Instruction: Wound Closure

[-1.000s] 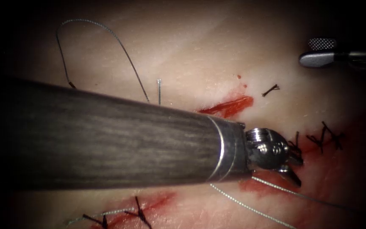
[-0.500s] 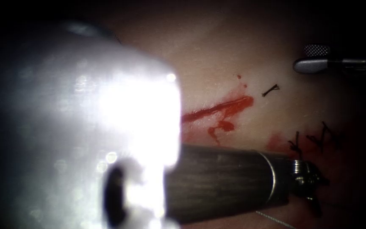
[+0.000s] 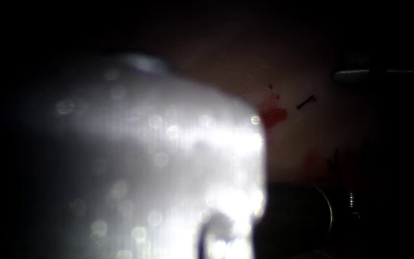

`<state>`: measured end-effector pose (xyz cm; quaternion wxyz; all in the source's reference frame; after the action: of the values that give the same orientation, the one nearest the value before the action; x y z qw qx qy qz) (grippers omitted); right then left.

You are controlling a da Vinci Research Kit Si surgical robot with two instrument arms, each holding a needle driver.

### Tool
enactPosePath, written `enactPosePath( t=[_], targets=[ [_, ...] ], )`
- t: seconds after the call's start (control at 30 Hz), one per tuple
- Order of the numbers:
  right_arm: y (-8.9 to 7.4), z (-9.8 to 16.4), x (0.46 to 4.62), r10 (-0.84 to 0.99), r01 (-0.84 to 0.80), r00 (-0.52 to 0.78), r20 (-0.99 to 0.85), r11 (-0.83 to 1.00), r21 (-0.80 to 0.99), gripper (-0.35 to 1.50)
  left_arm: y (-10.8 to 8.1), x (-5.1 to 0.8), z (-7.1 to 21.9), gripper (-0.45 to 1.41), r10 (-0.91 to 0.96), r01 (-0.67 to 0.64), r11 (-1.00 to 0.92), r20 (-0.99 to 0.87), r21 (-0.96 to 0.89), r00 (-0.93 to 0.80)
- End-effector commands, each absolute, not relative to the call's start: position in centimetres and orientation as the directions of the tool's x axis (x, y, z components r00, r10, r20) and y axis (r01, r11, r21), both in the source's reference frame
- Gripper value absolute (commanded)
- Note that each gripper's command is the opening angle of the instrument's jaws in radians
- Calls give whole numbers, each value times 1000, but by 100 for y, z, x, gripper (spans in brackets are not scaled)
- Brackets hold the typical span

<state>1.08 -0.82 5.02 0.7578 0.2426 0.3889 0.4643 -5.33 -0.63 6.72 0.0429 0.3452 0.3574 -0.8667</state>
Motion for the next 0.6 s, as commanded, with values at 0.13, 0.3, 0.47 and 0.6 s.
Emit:
enactPosePath(
  t=[0.13,0.3,0.47,0.6],
  targets=[
    [-83,502,117,892,-512,267,-365,452,730,148,-50,-531,675,-45,174,297,-771,-635,-564,-753],
    [-84,501,117,892,-511,267,-365,452,731,148,-16,-513,671,-45,196,260,-799,-644,-542,-739],
    [-84,501,115,892,-510,268,-365,453,731,148,20,-492,660,-45,213,208,-825,-630,-525,-747],
    [-84,500,115,894,-511,266,-361,448,734,148,21,-490,655,-45,222,193,-829,-626,-525,-748]
  ],
)
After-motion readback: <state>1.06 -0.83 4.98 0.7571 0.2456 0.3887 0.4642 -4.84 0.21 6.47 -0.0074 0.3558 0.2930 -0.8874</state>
